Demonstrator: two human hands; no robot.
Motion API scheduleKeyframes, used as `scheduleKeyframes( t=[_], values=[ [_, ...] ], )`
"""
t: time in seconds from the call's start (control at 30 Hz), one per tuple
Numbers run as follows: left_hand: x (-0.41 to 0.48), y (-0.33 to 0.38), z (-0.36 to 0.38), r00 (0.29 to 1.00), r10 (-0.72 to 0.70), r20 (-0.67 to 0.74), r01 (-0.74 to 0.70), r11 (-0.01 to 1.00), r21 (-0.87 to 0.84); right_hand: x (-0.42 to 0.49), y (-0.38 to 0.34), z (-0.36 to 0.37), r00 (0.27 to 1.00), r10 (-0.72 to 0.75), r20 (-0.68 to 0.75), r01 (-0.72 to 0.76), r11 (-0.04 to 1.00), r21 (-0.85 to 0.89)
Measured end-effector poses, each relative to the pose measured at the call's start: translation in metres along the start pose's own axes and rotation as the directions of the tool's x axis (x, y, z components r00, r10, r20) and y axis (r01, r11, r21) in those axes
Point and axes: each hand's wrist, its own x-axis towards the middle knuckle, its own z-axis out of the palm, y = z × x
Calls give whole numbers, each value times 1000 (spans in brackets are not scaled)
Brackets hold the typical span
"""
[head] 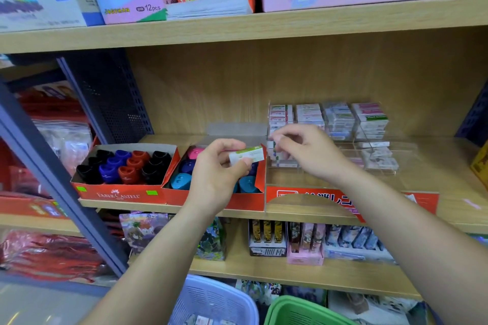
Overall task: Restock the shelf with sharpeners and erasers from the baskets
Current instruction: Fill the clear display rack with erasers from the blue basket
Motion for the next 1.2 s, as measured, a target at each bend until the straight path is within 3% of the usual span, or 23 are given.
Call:
scheduleKeyframes(
  t=[0.1,0.3,0.6,0.77,0.9,0.97,1.03,1.1,1.2],
  values=[
    [-3,5,6,999,50,9,-50,999,8,-12,-10,7,996,-21,86,12,995,101],
    [-10,10,7,999,45,19,-44,998,-47,-21,-3,3,998,31,63,-57,885,462],
    [-13,15,18,999,32,8,-32,998,-62,-36,2,-8,997,62,44,-76,862,501],
    [-10,16,31,997,59,46,-58,998,-30,-38,3,-25,996,75,57,-90,935,344],
    [-1,10,44,985,116,128,-131,984,118,-28,23,-60,966,125,-226,-87,981,172],
    [4,5,47,975,148,166,-198,914,353,-18,40,-76,933,126,-336,-109,992,69],
    [11,4,50,956,193,223,-287,782,554,-7,57,-82,939,126,-320,-153,986,-60],
    [19,3,55,930,219,294,-362,675,643,4,67,-81,963,141,-230,-183,968,-172],
    [31,-2,60,916,187,356,-391,617,683,20,75,-72,975,135,-178,-177,953,-248]
  ],
)
